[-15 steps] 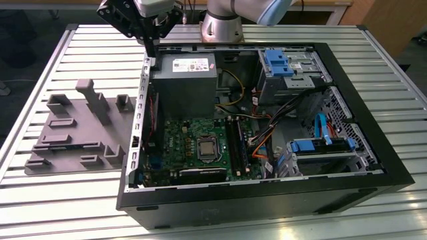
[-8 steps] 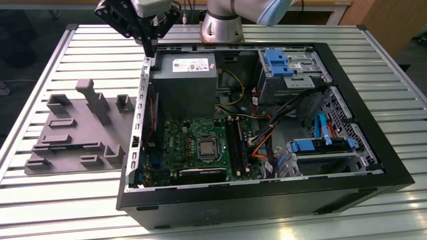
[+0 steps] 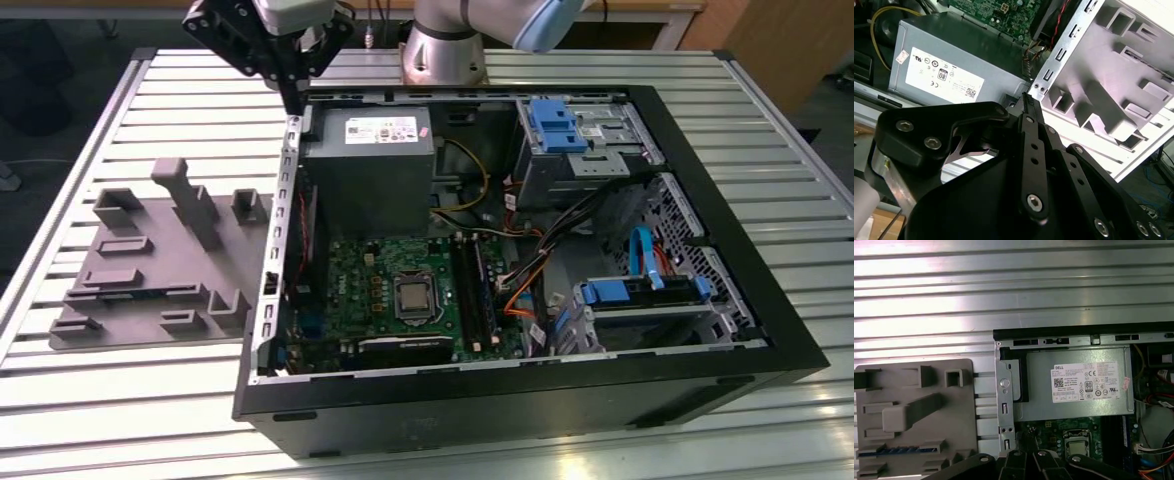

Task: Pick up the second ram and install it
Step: 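Reach for the second ram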

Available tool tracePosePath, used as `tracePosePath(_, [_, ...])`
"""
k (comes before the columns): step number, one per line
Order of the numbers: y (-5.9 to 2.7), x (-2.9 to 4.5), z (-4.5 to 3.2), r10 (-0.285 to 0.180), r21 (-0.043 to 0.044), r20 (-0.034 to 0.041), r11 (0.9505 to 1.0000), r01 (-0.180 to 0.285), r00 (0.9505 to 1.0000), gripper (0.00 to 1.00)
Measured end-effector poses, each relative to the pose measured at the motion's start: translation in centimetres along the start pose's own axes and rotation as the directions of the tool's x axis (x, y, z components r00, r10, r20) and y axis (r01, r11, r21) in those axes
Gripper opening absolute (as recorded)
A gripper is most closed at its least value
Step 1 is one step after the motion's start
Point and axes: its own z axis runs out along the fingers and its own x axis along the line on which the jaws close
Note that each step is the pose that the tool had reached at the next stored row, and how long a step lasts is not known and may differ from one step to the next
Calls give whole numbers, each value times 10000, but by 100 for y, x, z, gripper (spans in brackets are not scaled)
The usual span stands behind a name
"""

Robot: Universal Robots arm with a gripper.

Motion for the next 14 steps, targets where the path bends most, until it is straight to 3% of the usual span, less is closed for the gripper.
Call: tracePosePath(14, [-5,72,2,0,0,-1,10000,0,10000,11])
